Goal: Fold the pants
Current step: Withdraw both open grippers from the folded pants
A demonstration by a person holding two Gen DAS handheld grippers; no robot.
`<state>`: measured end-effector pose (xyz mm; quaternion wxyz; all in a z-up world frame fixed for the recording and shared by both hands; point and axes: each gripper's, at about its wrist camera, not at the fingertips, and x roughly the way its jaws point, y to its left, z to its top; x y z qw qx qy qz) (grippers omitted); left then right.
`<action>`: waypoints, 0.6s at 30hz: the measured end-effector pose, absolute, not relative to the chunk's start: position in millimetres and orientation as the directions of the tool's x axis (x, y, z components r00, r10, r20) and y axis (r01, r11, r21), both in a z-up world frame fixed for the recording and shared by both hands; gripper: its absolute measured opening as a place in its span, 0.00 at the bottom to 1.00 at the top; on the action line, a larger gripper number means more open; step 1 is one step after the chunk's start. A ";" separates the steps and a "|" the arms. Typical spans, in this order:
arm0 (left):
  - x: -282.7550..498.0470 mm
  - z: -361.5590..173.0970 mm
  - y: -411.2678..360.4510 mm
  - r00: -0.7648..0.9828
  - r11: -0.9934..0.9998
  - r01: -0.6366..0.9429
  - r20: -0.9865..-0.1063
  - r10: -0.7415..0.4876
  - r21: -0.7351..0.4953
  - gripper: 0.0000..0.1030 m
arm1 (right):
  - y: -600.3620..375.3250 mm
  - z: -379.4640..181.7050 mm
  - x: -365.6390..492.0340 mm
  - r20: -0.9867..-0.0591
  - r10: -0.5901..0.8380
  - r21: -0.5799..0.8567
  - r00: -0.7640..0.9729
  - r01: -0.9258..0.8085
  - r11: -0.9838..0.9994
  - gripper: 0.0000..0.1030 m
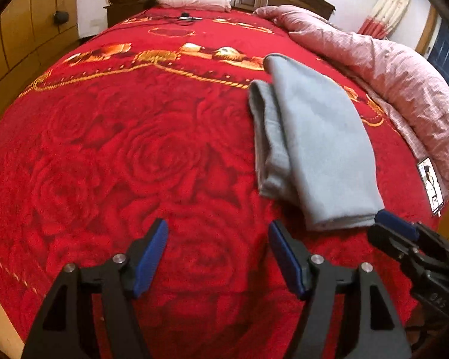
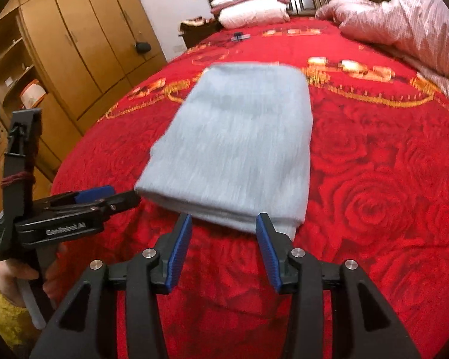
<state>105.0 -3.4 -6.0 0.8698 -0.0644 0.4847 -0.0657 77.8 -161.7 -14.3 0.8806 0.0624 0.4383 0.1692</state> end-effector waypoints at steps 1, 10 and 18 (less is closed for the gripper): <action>102.1 -5.4 -2.5 0.524 0.983 0.051 -0.833 -0.178 -0.178 0.70 | -161.3 -18.4 77.7 -0.764 0.354 0.264 0.540 -0.239 0.934 0.44; 82.5 8.6 -13.0 0.538 0.979 0.088 -0.818 -0.204 -0.186 0.71 | -168.2 -15.1 60.5 -0.766 0.328 0.249 0.553 -0.215 0.944 0.44; 77.0 5.4 -44.3 0.527 0.982 0.128 -0.829 -0.189 -0.142 0.84 | -187.1 -18.6 48.0 -0.810 0.201 0.143 0.551 -0.146 0.979 0.76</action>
